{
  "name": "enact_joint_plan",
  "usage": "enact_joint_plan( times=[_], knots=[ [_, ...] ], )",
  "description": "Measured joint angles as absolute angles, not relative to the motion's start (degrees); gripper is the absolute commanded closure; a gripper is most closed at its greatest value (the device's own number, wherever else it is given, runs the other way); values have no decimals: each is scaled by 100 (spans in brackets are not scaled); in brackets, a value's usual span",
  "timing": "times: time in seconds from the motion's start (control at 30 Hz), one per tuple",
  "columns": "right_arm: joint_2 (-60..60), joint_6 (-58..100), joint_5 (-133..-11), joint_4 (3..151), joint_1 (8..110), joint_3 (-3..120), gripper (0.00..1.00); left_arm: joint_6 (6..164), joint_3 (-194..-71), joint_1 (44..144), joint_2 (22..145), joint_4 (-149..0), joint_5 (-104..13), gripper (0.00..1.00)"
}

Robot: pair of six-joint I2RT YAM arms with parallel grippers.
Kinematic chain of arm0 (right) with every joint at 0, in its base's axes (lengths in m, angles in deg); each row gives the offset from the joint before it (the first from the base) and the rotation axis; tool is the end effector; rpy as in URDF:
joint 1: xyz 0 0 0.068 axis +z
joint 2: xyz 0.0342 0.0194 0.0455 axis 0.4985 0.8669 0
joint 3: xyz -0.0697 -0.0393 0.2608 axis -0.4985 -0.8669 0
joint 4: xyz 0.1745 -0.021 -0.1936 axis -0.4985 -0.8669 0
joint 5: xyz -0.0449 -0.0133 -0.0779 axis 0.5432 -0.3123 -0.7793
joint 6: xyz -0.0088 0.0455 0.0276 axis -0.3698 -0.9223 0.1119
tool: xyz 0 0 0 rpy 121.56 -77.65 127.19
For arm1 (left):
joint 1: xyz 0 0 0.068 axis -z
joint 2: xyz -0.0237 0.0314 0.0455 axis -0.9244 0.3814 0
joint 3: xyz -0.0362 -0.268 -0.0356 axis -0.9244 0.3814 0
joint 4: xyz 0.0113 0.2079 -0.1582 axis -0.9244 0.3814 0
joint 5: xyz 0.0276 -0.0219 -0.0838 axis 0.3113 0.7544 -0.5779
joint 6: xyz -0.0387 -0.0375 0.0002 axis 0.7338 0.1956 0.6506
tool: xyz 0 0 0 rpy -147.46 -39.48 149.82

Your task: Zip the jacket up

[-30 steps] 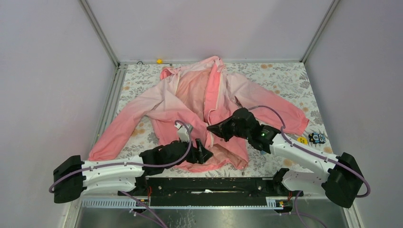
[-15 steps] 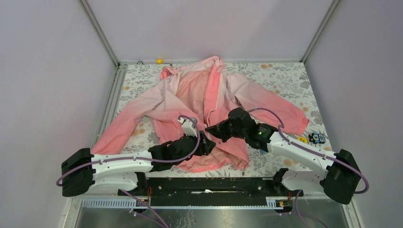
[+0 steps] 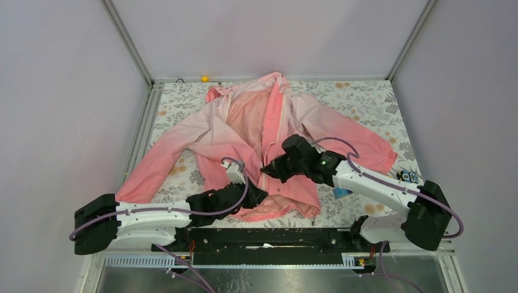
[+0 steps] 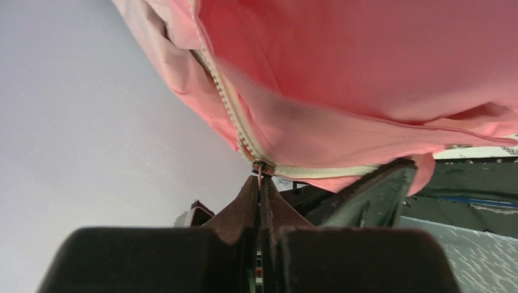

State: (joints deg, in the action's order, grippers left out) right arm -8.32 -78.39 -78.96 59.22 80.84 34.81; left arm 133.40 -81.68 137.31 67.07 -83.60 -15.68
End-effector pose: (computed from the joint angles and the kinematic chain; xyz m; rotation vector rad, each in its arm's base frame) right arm 0.1746 0.2158 0.2662 1.2431 2.3947 1.2691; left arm 0.0853 -0.1932 0.1882 -0.0625 2.1719 -1.0198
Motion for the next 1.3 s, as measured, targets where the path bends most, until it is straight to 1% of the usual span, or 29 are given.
enact_joint_plan(
  times=[0.2, 0.5, 0.63, 0.8, 1.03, 1.3],
  knots=[
    [-69, -7876, -7540, 5292, 8119, 4106, 100, 13801, -7761, 14201, 6556, -8365, -1634, 100],
    [790, -7939, -7470, 3878, 8173, 5407, 100, 14523, -7757, 15298, 6678, -8004, -1378, 100],
    [1201, -8044, -7651, 3559, 8173, 6014, 100, 14641, -7753, 15414, 6674, -7838, -1393, 100],
    [2007, -8064, -7959, 3273, 8160, 6941, 100, 14717, -7600, 15447, 6578, -7746, -1402, 100],
    [3504, -7758, -8130, 2648, 7928, 8987, 100, 14663, -7521, 15456, 6453, -7591, -1369, 100],
    [5174, -7410, -8232, 1928, 7310, 11944, 100, 14204, -7606, 15489, 6816, -7543, -1463, 100]
  ],
)
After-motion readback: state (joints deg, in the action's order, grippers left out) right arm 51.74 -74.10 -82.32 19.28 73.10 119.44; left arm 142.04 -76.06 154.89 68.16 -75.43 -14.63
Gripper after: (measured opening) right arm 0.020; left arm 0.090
